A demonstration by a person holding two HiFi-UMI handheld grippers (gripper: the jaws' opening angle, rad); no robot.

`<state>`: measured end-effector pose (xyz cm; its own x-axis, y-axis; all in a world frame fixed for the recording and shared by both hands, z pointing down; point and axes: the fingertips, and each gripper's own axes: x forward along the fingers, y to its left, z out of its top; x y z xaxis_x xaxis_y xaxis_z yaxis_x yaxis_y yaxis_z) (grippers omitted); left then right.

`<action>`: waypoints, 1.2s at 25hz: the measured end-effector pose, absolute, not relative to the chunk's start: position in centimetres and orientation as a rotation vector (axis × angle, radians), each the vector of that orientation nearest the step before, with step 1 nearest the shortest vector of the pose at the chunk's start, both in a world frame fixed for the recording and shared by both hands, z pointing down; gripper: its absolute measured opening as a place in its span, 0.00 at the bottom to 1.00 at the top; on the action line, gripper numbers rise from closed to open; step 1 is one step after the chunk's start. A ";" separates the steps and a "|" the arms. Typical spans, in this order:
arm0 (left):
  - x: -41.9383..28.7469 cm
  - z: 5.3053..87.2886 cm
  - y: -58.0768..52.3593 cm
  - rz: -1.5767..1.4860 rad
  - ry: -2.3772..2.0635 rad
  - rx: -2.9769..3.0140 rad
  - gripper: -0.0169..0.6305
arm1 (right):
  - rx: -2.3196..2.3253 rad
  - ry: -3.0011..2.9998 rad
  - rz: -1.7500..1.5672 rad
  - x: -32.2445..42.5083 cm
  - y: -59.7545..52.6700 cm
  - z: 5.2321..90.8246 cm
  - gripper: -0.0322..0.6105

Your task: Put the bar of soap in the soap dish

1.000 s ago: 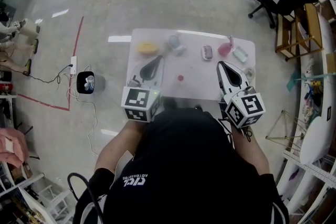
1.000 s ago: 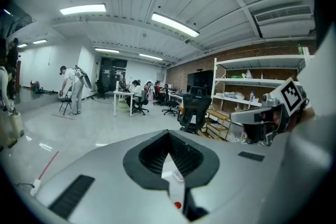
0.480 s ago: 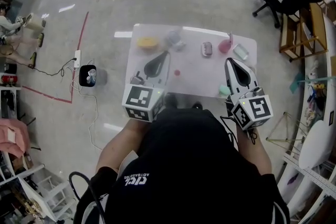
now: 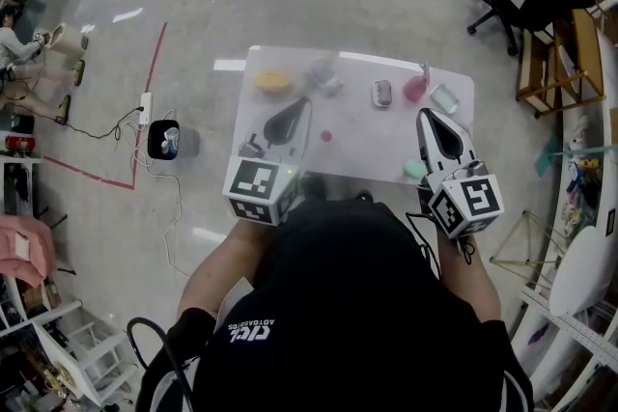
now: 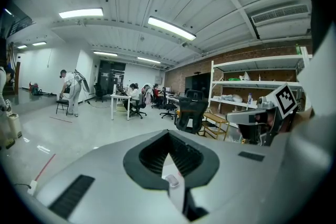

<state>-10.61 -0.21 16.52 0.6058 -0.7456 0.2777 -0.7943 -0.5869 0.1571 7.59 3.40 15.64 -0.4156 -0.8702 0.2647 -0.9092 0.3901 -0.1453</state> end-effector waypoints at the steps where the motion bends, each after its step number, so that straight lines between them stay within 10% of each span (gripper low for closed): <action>1: -10.6 16.6 -0.2 0.267 -1.260 2.569 0.04 | 1.614 -2.492 0.407 7.8 3.4 15.6 0.07; 30: -5.3 17.6 0.0 0.304 -0.872 2.833 0.04 | 2.135 -2.170 0.485 18.3 5.7 13.2 0.07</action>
<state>-5.26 0.00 17.60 0.8091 -0.5364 0.2402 -0.5694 -0.8167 0.0941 18.30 5.67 13.18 -0.0395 -0.9650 0.2594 -0.9835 -0.0083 -0.1806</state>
